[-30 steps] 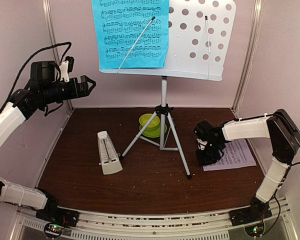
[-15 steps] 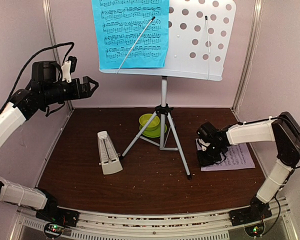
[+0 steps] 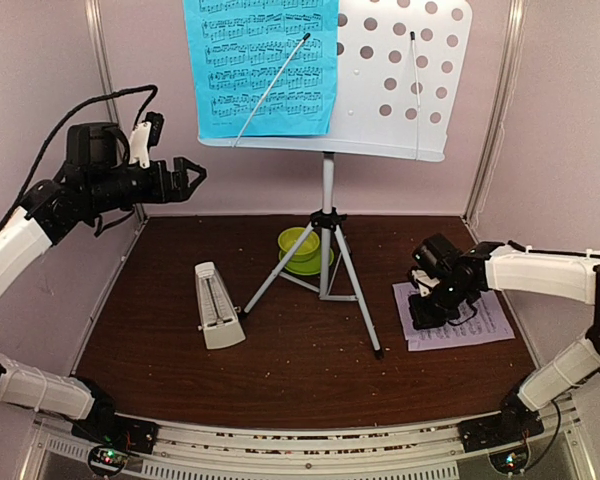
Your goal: Set up the instrument practice props
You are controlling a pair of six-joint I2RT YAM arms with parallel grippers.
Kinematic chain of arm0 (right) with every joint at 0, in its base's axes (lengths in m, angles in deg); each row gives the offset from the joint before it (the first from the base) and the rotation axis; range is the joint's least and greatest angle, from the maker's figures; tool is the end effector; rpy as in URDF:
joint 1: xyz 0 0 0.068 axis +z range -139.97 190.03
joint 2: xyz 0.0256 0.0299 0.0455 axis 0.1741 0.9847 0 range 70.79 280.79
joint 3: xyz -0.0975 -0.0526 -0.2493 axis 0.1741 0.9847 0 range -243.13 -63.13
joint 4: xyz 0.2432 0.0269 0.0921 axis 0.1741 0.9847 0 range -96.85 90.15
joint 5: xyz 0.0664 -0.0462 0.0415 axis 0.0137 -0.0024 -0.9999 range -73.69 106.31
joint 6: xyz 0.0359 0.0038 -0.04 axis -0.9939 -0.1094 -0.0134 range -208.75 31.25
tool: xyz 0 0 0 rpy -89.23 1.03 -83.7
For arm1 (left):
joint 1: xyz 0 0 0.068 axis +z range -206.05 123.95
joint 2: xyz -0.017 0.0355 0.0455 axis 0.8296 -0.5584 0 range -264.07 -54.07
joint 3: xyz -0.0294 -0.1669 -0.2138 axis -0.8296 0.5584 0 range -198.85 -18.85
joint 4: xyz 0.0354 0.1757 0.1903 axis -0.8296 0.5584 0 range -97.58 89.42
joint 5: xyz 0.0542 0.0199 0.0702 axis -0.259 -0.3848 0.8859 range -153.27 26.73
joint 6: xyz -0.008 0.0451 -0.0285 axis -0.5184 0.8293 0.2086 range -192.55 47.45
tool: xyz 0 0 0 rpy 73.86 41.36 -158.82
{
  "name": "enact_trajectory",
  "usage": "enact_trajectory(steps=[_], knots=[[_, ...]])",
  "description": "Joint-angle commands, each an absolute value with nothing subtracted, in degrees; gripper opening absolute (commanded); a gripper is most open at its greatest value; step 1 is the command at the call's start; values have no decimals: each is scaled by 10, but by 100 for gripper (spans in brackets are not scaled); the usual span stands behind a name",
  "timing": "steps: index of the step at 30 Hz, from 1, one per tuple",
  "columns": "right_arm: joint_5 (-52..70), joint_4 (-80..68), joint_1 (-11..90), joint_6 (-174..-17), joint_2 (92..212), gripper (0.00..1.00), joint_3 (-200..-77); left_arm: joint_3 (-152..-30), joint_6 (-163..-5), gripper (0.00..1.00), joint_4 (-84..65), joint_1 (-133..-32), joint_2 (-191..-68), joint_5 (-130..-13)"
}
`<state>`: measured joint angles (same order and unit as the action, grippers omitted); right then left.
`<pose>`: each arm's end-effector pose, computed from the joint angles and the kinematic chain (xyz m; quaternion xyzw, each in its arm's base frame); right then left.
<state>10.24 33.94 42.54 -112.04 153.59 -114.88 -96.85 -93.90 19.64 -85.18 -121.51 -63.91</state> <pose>0.2187 0.1439 0.1965 -0.0876 0.9822 0.1199 0.1148 0.2212 -0.1236 0.4297 0.0577 0.8000 -0.2586 0.5383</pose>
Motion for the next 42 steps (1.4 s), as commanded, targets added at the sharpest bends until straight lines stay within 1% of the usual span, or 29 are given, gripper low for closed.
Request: enact_trajectory(steps=[1, 6, 8, 9, 11, 15, 16, 18, 20, 23, 25, 28, 34, 42], knots=[[88, 377, 428, -1107, 1473, 0, -1154, -954, -909, 97, 168, -871, -1194, -641], [45, 373, 428, -1114, 1415, 0, -1144, -934, -887, 97, 168, -899, -1189, -641], [75, 374, 425, -1131, 1410, 0, -1142, -925, -882, 97, 165, -908, -1188, -636], [81, 374, 417, -1141, 1414, 3, -1145, -921, -883, 97, 162, -910, -1188, -635], [62, 369, 381, -1161, 1430, 14, -1150, -914, -889, 97, 155, -914, -1188, -634], [37, 329, 293, -1184, 1458, 41, -1163, -915, -894, 97, 144, -922, -1195, -633], [29, 316, 267, -1192, 1467, 49, -1169, -915, -895, 97, 141, -924, -1196, -631], [8, 299, 220, -1207, 1497, 61, -1191, -918, -895, 97, 138, -926, -1200, -631], [7, 302, 184, -1213, 1539, 66, -1225, -921, -894, 97, 138, -926, -1202, -628], [7, 316, 149, -1216, 1604, 71, -1268, -922, -892, 98, 136, -926, -1204, -622], [-7, 313, 134, -1227, 1637, 72, -1287, -921, -890, 98, 136, -927, -1205, -620], [-12, 317, 135, -1237, 1684, 73, -1320, -920, -889, 98, 132, -927, -1209, -615], [-37, 293, 143, -1280, 1754, 74, -1324, -909, -894, 98, 117, -926, -1218, -621], [-83, 267, 196, -1296, 1811, 74, -1319, -796, -983, 98, 40, -927, -1185, -633]])
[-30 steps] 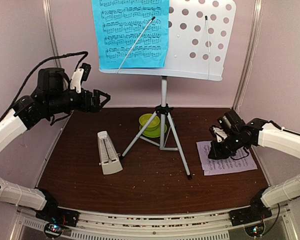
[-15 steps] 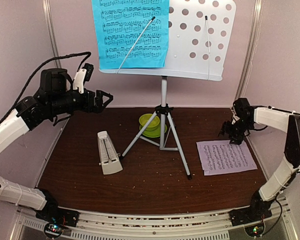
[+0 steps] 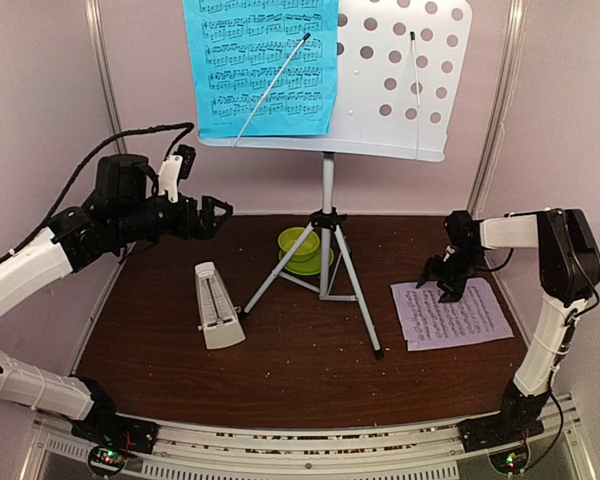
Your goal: Set up the instrument practice props
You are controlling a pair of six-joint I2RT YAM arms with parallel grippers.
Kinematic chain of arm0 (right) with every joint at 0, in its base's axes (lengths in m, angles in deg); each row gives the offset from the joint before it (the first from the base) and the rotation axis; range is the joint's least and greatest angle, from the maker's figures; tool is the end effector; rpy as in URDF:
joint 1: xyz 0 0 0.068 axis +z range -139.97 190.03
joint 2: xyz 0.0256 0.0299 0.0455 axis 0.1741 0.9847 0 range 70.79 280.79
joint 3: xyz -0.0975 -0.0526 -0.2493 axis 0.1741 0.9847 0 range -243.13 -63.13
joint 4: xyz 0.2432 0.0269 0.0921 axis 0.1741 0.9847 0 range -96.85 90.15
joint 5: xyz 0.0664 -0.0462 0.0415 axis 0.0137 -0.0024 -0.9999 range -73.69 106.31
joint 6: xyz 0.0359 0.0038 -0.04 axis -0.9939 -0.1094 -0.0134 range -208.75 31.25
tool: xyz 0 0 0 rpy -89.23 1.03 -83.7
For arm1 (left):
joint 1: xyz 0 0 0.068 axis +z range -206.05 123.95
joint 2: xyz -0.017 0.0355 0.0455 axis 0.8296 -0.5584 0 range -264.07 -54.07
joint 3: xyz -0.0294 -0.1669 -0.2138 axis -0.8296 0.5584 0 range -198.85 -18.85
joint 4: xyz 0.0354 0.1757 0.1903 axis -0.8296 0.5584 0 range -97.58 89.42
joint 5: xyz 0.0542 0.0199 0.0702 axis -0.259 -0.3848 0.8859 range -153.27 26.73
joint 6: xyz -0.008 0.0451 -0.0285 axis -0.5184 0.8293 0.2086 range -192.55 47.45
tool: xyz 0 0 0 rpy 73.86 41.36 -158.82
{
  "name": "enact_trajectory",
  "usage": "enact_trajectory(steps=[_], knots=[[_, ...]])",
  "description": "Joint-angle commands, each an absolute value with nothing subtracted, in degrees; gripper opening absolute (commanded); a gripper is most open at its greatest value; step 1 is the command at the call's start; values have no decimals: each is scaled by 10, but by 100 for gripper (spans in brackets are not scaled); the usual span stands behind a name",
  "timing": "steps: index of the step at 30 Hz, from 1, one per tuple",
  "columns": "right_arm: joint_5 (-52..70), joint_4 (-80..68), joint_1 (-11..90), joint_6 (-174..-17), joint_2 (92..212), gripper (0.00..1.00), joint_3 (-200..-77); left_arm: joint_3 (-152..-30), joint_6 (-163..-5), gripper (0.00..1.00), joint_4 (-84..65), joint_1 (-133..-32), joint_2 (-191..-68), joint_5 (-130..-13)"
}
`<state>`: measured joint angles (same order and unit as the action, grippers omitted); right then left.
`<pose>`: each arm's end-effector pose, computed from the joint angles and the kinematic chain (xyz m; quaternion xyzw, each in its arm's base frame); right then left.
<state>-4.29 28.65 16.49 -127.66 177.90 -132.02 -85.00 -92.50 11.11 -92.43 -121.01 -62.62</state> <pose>0.3536 0.0527 0.1584 0.2479 0.9423 0.2170 0.0602 0.2141 -0.1571 0.3764 0.1134 0.8086 -0.2683 0.5111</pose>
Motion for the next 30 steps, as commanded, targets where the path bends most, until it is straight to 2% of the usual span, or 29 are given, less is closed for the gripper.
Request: enact_trajectory(steps=[1, 8, 14, 17, 25, 30], knots=[[-86, 262, 205, -1300, 1817, 74, -1315, -782, -996, 98, 30, -927, -1180, -632], [-145, 157, 287, -1395, 1828, 74, -1268, -736, -1024, 98, 27, -947, -1163, -604], [-189, 64, 339, -1455, 1797, 73, -1274, -719, -1032, 98, 21, -953, -1163, -596], [-190, 84, 313, -1405, 1753, 73, -1284, -720, -1032, 98, 21, -957, -1163, -596], [-166, 201, 166, -1271, 1680, 73, -1278, -721, -1028, 98, 17, -959, -1162, -590], [-123, 264, 94, -1206, 1696, 74, -1312, -721, -1026, 98, 16, -959, -1170, -598]])
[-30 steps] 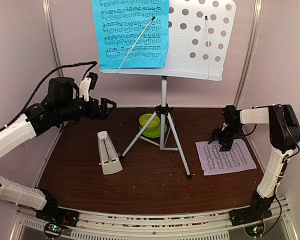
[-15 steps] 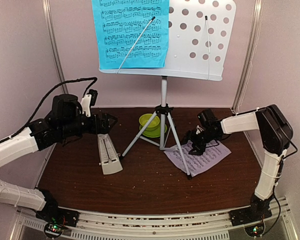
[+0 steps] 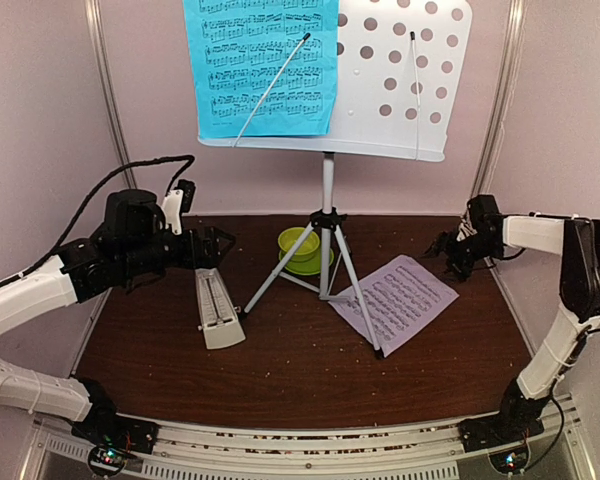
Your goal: Set up the instrument practice props
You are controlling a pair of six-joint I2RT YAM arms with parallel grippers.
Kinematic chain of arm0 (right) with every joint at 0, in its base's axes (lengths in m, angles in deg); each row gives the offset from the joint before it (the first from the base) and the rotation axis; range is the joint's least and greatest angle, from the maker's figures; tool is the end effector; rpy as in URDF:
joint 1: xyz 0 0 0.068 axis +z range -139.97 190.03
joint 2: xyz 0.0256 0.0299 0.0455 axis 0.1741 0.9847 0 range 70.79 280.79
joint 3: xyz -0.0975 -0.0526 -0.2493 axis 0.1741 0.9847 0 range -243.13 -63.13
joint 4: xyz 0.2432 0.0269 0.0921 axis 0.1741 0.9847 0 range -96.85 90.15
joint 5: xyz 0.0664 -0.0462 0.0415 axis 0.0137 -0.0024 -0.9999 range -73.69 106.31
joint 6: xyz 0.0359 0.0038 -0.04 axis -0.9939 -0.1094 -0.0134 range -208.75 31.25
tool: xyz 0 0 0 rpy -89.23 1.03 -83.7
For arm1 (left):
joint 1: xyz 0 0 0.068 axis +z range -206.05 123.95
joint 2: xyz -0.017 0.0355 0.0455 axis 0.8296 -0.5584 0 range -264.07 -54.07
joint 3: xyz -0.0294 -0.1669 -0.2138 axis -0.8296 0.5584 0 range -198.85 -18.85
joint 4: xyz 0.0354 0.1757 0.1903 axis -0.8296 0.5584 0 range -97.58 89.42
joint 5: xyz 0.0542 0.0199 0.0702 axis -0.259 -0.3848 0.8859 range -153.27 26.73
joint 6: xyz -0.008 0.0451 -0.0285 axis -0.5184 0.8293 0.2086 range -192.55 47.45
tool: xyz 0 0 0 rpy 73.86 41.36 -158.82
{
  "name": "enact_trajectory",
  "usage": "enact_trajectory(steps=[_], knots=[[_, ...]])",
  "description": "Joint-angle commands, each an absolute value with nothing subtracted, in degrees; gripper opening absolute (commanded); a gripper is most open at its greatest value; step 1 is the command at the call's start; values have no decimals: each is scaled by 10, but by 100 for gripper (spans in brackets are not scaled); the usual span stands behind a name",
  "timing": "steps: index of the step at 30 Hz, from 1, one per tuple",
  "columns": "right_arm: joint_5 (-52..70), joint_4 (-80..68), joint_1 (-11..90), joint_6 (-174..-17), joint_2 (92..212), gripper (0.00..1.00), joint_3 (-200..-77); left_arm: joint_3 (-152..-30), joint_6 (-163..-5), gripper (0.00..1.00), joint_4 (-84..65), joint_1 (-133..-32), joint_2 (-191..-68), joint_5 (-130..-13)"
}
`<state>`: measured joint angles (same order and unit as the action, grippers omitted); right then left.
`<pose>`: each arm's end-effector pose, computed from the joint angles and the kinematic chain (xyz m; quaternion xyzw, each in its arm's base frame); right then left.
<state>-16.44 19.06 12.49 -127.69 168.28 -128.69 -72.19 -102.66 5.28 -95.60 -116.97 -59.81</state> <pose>0.3482 0.0343 0.2086 0.2145 0.9000 0.3473 0.1528 0.1961 -0.1590 0.3252 0.0516 0.8293 -0.2968 0.4707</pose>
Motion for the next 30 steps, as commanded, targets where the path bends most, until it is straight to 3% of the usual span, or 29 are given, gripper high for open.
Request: enact_trajectory(steps=[1, 8, 14, 20, 22, 30], knots=[[-121, 274, 79, -1191, 1714, 74, -1328, -721, -1026, 98, 16, -959, -1171, -600], [-86, 424, 59, -1080, 1858, 74, -1514, -730, -1021, 98, 22, -959, -1177, -608], [-39, 498, 55, -1053, 1927, 73, -1594, -737, -1014, 98, 28, -959, -1178, -603], [-51, 497, 57, -1064, 1946, 71, -1570, -741, -1010, 98, 21, -959, -1188, -600], [-54, 490, 59, -1065, 1943, 76, -1562, -746, -1008, 98, 20, -959, -1194, -602], [-152, 497, 67, -1066, 1973, 75, -1561, -763, -999, 98, 17, -959, -1213, -606]])
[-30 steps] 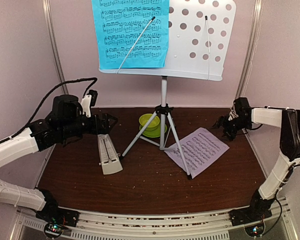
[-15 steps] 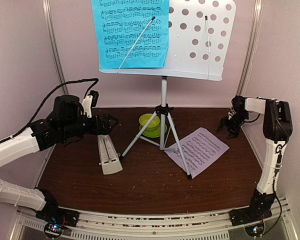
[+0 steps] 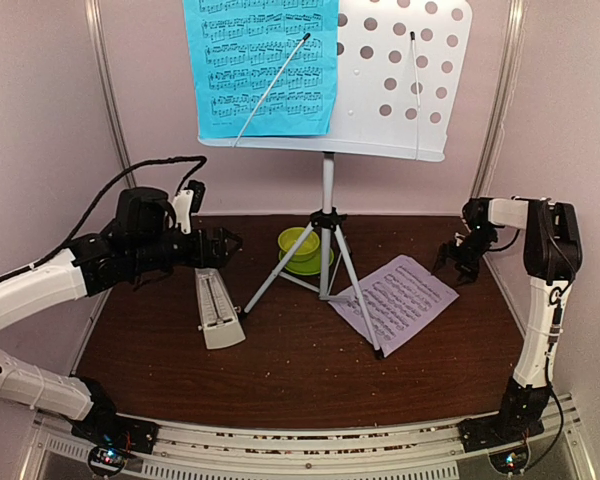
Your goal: Set up the instrument practice props
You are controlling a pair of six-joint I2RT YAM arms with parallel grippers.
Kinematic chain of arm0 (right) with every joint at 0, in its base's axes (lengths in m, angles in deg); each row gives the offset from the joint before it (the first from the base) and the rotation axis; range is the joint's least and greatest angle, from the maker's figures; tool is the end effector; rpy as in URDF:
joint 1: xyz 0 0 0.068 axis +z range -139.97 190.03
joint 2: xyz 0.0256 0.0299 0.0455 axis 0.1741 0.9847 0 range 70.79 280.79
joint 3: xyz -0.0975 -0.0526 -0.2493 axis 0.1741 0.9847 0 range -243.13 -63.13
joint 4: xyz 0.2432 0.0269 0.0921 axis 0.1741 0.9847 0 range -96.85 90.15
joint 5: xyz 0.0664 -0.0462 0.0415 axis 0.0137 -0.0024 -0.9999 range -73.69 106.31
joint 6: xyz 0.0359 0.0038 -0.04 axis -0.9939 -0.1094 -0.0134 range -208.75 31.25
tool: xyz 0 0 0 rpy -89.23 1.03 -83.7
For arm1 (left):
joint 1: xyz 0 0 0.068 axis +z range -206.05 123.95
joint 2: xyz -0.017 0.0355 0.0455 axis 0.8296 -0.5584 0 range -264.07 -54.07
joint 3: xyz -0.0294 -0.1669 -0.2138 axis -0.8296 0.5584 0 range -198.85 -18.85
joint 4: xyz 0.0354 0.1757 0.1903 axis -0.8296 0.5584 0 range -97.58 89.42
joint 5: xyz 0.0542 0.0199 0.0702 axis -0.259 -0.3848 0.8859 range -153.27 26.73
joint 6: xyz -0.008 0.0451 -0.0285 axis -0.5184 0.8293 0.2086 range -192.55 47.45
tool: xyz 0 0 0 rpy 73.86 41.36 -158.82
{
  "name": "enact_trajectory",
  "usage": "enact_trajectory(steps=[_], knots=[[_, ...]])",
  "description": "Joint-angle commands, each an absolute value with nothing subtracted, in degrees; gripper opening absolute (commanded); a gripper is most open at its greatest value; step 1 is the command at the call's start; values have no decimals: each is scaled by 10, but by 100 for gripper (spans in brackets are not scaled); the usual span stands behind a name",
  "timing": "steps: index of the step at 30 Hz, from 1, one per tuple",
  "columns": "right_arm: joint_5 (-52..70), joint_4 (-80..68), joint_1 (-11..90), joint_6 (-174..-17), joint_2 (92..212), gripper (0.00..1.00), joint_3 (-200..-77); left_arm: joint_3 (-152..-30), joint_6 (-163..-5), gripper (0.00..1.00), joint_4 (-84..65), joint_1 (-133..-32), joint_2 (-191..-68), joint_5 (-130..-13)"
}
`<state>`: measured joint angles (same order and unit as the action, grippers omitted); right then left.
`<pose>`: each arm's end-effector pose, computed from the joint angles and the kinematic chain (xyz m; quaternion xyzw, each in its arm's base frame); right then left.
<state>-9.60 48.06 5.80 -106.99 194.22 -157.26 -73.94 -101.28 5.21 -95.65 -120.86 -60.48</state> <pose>0.4191 -0.0154 0.1608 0.1786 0.9569 0.2282 0.0215 0.2074 -0.1692 0.3197 0.0665 0.8382 -0.2867 0.4591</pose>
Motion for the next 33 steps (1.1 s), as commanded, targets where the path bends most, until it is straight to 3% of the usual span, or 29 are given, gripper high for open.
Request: enact_trajectory(steps=[1, 5, 10, 24, 27, 31, 33], knots=[[-153, 503, 69, -1060, 1974, 75, -1564, -763, -996, 98, 18, -959, -1212, -605], [-163, 507, 69, -1055, 1966, 71, -1553, -765, -990, 98, 20, -959, -1211, -600], [-257, 473, 74, -1077, 1946, 67, -1516, -769, -986, 98, 20, -959, -1214, -600], [-291, 400, 163, -1098, 1899, 72, -1392, -769, -980, 98, 16, -959, -1213, -604], [-324, 340, 176, -1130, 1880, 77, -1350, -768, -980, 98, 16, -959, -1212, -605], [-357, 260, 179, -1171, 1857, 99, -1303, -761, -980, 98, 13, -959, -1206, -606], [-361, 236, 180, -1185, 1850, 100, -1289, -758, -981, 98, 12, -959, -1203, -606]])
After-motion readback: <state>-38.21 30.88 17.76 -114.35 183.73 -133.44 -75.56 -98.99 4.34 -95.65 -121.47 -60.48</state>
